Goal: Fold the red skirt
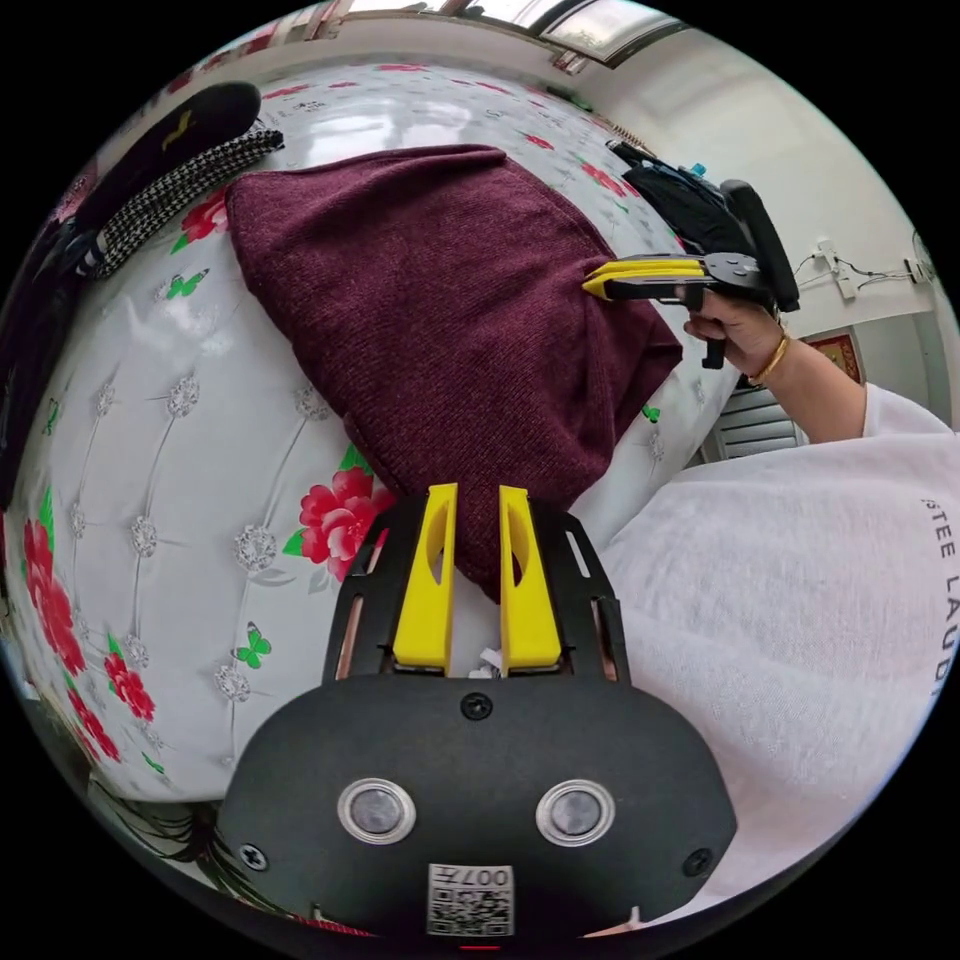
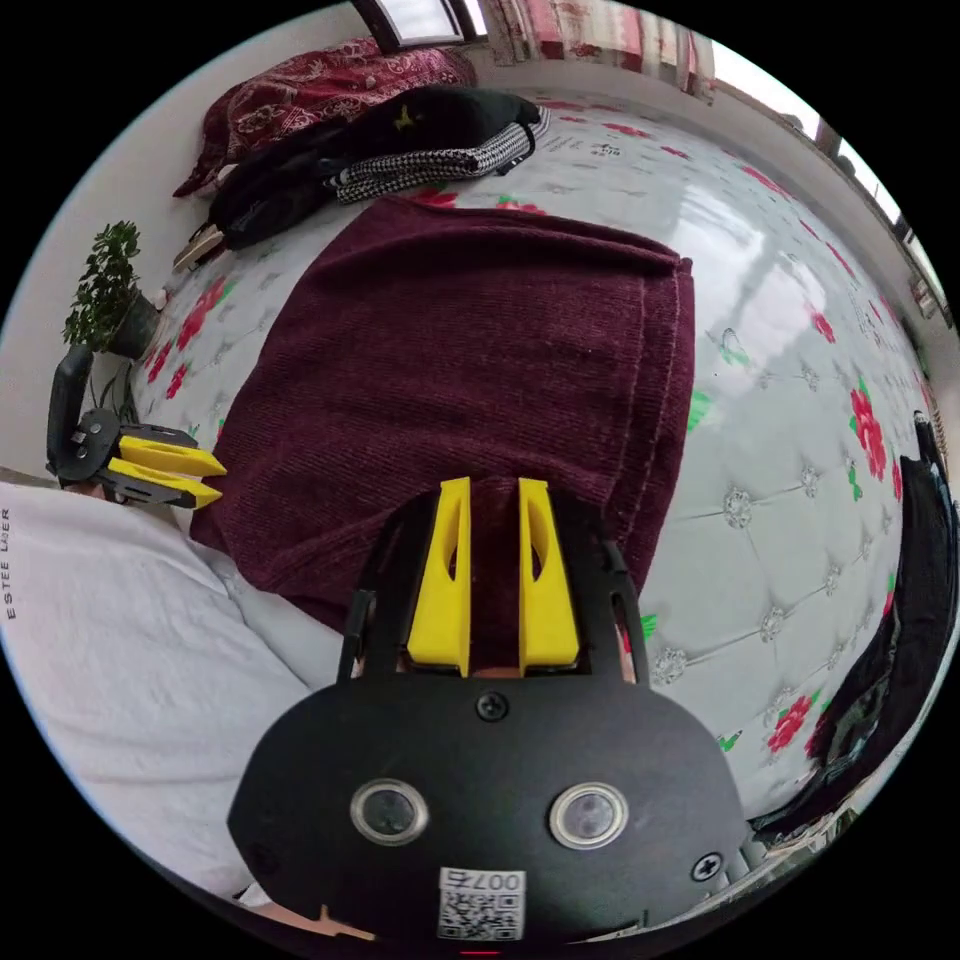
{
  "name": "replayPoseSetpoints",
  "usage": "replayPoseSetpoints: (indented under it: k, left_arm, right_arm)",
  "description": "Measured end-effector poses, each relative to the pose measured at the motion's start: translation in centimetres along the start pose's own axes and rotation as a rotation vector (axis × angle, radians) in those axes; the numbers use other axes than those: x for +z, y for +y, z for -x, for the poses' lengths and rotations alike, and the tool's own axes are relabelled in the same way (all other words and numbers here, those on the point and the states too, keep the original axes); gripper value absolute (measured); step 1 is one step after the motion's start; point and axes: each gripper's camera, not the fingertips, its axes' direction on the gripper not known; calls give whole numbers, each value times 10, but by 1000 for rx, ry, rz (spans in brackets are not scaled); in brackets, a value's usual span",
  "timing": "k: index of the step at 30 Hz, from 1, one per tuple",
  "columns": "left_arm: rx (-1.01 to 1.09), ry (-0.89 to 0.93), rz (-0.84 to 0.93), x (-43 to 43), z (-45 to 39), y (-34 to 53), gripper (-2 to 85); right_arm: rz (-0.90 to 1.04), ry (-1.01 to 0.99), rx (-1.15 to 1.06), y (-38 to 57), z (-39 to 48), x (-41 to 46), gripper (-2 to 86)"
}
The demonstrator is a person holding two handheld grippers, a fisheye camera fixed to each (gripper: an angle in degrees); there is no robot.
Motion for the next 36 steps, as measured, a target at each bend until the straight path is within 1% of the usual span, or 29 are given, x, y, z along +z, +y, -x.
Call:
replayPoseSetpoints:
  k: [3,5,6,7,10,13,14,16,18,19,20,21,22,23,24,25,26,27,28,29,30,31,32,33,34,35,36]
  left_arm:
    - [-34,10,-26,-10,12,6,69]
    - [-69,25,-35,-15,23,11,68]
    - [-93,37,-43,-18,31,15,69]
    - [-106,41,-46,-20,35,17,69]
    - [-158,67,-39,-25,55,24,75]
    - [-160,115,-23,-27,71,25,83]
    - [-162,150,-13,-26,79,23,91]
    - [-186,217,-6,-24,92,19,103]
    - [-203,337,-1,-18,106,13,121]
    - [-205,369,11,-15,108,10,125]
    - [-201,421,43,-8,110,5,132]
    - [-206,416,41,-7,112,2,129]
    - [-209,399,39,-7,114,0,127]
    - [-224,369,58,-7,119,-4,110]
    - [-233,370,72,-7,124,-9,91]
    - [-229,384,75,-7,126,-11,81]
    - [-213,406,70,-12,130,-15,65]
    - [-201,431,47,-22,136,-20,54]
    - [-196,457,32,-29,140,-23,53]
    - [-179,515,-23,-50,150,-31,50]
    - [-163,548,-92,-78,161,-42,49]
    - [-154,556,-125,-94,166,-49,48]
    - [-124,566,-195,-129,175,-62,48]
    - [-82,572,-271,-167,181,-76,47]
    - [-62,568,-309,-187,183,-82,47]
    - [-20,552,-383,-227,184,-92,47]
    - [21,536,-455,-267,183,-97,47]
  right_arm:
    - [-52,5,-25,48,-5,-35,59]
    - [21,-15,-17,81,-15,-38,59]
    - [67,-33,6,103,-23,-37,61]
    - [58,-34,54,123,-31,-39,65]
    - [-42,-66,198,157,-60,-52,82]
    - [-112,-176,349,164,-99,-54,106]
    - [-128,-197,370,165,-107,-52,109]
    - [-135,-306,434,164,-134,-38,117]
    - [-76,-357,436,160,-147,-23,118]
    - [-32,-381,423,158,-151,-16,117]
    - [-50,-358,427,158,-152,-19,115]
    - [-51,-383,371,156,-152,-19,110]
    - [-11,-441,373,153,-154,-12,104]
    - [9,-449,383,152,-155,-10,101]
    - [2,-406,383,150,-157,-15,94]
    - [31,-443,347,145,-159,-14,84]
    - [49,-465,361,142,-163,-14,78]
    - [53,-518,358,137,-169,-20,67]
    - [15,-561,342,130,-174,-34,55]
    - [-12,-578,330,126,-177,-43,49]
    - [-76,-593,302,116,-181,-65,38]
    - [-142,-595,273,104,-184,-91,28]
    - [-178,-593,257,98,-186,-105,25]
    - [-258,-594,231,88,-190,-135,18]
    - [-346,-592,210,80,-193,-166,14]
    - [-388,-594,200,77,-194,-182,12]
    - [-476,-601,177,73,-195,-211,10]
